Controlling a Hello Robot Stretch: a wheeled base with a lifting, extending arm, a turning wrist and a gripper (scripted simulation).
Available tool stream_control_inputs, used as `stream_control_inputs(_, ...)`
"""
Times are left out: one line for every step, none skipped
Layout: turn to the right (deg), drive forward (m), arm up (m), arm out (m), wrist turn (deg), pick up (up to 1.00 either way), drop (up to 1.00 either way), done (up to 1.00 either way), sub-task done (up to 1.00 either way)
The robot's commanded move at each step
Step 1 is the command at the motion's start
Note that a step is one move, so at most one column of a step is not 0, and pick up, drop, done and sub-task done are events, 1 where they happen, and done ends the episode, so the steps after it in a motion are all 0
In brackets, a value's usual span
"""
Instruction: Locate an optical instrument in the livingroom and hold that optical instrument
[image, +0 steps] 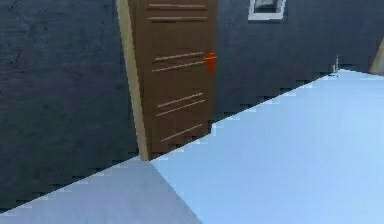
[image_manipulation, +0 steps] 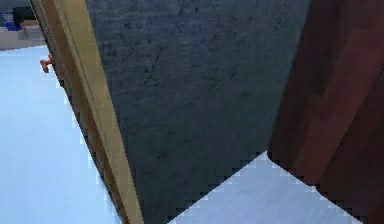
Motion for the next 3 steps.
stream_control_inputs(0.0, 0.85, 0.0, 0.0, 0.0, 0.0, 0.0, 0.0, 0.0)
stream_control_inputs(45.0, 0.0, 0.0, 0.0, 0.0, 0.0, 0.0, 0.0, 0.0)
stream_control_inputs(6.0, 0.0, 0.0, 0.0, 0.0, 0.0, 0.0, 0.0, 0.0)
